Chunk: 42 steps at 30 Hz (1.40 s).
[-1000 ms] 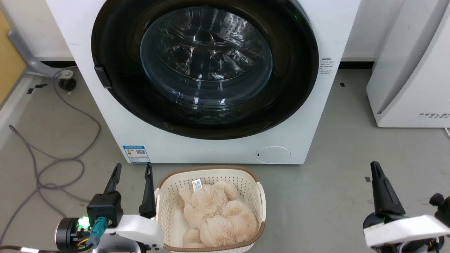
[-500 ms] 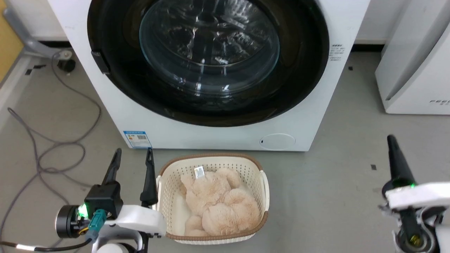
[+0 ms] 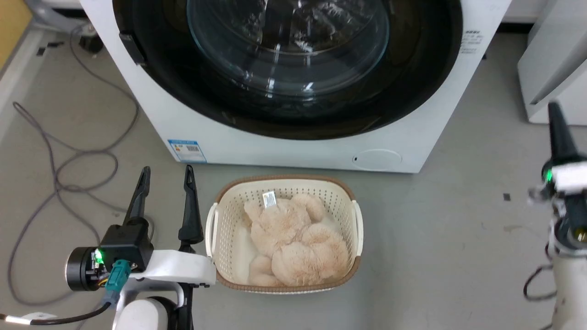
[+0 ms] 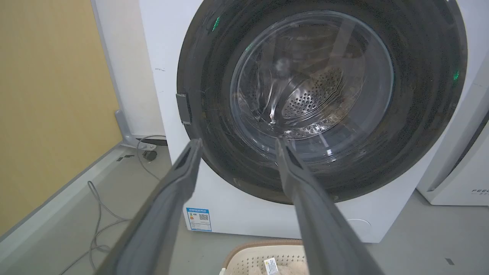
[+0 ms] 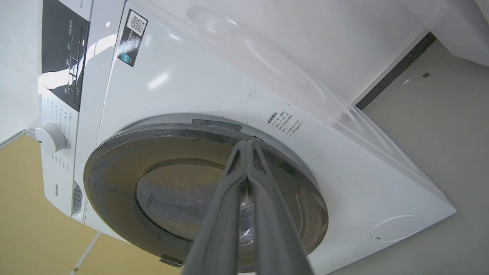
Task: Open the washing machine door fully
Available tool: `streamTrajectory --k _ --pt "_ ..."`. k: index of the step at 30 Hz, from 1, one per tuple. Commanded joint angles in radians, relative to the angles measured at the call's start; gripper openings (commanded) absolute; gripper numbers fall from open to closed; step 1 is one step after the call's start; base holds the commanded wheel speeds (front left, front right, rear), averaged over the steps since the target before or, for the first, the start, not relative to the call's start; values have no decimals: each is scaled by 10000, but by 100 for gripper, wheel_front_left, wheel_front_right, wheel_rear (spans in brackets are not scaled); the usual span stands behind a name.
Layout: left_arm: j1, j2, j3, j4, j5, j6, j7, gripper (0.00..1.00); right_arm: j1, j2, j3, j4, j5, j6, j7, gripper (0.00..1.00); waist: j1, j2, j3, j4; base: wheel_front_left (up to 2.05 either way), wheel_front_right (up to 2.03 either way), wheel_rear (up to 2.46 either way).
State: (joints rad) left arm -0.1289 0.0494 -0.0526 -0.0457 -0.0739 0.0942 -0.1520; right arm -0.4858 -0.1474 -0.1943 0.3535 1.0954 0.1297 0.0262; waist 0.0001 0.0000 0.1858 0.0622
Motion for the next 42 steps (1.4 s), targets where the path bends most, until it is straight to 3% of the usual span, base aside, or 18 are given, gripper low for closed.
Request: streamTrajectory --k 1,25,35,42 --pt "-179 7 -1 -73 -64 61 -85 100 -477 -126 -27 218 324 7 64 0 -1 0 177 63 0 0 0" --pt "-1081 8 -217 -485 -517 385 -587 100 -5767 -1246 1324 4032 1738 8 550 0 -1 0 1931 765 0 0 0" --pt "-1321 8 -352 -563 -752 591 -796 100 -7006 -1540 1892 5263 2406 9 989 0 -1 0 2366 1001 0 0 0" --pt "-1466 8 -368 -574 -843 668 -943 100 -7479 -1637 2329 5447 3133 9 1954 0 -1 0 2582 1033 0 0 0"
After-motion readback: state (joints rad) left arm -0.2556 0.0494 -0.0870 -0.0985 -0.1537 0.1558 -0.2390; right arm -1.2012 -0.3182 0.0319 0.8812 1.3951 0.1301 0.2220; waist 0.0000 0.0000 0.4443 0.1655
